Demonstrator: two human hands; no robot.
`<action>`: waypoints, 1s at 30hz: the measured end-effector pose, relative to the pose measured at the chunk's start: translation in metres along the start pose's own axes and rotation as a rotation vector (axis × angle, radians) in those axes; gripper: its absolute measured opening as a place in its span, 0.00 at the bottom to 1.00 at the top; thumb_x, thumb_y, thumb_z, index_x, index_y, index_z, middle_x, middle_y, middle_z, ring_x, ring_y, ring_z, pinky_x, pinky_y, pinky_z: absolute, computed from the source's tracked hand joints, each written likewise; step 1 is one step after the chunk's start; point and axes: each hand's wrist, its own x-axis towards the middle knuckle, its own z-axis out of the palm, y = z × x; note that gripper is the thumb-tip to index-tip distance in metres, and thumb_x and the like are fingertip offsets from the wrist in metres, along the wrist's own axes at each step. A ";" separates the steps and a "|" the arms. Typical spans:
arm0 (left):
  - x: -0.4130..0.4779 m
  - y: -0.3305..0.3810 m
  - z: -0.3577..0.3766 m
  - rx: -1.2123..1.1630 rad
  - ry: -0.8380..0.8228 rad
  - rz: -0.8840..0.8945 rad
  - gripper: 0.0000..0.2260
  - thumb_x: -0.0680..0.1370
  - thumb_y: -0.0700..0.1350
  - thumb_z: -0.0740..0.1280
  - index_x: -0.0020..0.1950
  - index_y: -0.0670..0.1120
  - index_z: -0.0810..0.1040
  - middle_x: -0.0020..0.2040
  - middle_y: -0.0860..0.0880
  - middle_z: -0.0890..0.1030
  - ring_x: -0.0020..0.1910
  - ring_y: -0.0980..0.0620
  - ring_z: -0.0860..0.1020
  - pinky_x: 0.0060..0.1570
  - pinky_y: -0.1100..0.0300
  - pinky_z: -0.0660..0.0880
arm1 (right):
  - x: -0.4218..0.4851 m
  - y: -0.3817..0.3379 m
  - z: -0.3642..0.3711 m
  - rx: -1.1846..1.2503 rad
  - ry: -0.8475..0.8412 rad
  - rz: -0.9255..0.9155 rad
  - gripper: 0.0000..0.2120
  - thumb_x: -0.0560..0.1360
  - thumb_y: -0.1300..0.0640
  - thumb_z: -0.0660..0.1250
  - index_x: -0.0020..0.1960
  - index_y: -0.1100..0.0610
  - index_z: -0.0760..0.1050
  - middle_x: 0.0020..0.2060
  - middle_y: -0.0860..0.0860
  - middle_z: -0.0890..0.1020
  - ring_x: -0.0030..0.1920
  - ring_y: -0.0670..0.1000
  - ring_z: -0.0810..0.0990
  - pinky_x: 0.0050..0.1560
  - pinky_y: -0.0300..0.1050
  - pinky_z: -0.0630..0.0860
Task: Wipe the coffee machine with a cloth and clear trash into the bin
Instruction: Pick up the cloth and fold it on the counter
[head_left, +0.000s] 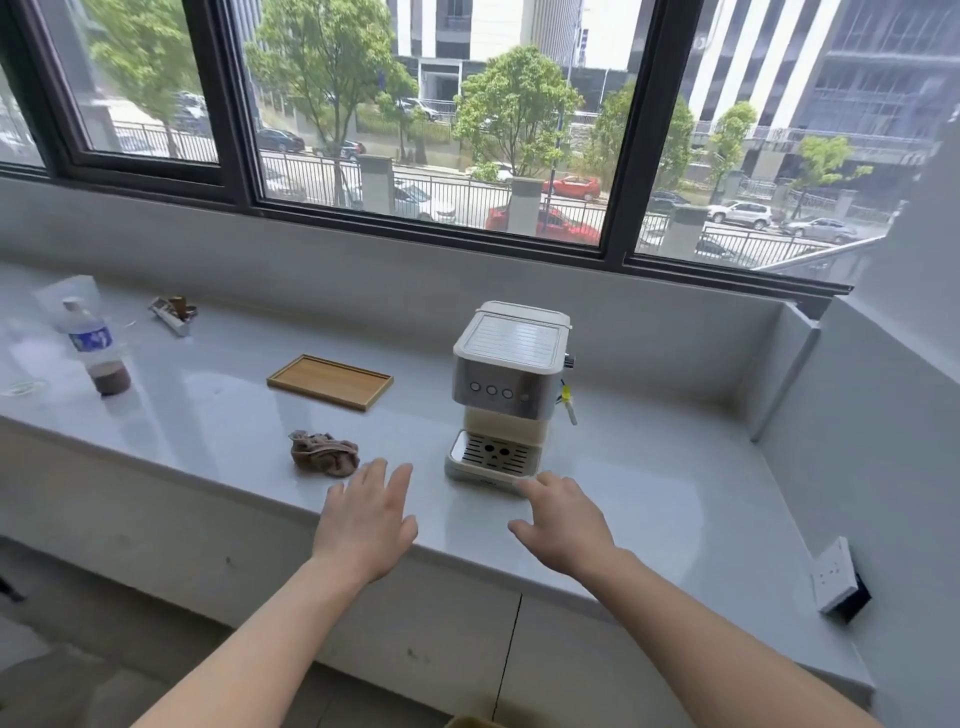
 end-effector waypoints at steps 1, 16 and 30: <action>0.000 -0.013 -0.001 -0.004 -0.001 -0.008 0.27 0.79 0.55 0.58 0.76 0.50 0.58 0.72 0.47 0.66 0.70 0.46 0.66 0.61 0.50 0.70 | 0.005 -0.011 0.003 0.000 -0.003 -0.005 0.24 0.76 0.46 0.63 0.72 0.46 0.66 0.63 0.49 0.73 0.64 0.54 0.68 0.56 0.49 0.72; 0.017 -0.183 -0.007 0.019 -0.077 -0.055 0.26 0.80 0.55 0.56 0.77 0.50 0.57 0.72 0.46 0.66 0.69 0.47 0.67 0.62 0.51 0.69 | 0.082 -0.166 0.044 0.048 -0.053 -0.015 0.25 0.76 0.46 0.64 0.72 0.47 0.66 0.66 0.49 0.73 0.67 0.53 0.69 0.62 0.48 0.71; 0.097 -0.241 0.033 -0.005 -0.152 -0.031 0.27 0.81 0.55 0.57 0.78 0.51 0.55 0.73 0.47 0.65 0.70 0.47 0.67 0.63 0.52 0.69 | 0.196 -0.199 0.095 0.109 -0.166 -0.042 0.25 0.76 0.45 0.64 0.72 0.45 0.67 0.65 0.48 0.73 0.67 0.53 0.70 0.59 0.49 0.73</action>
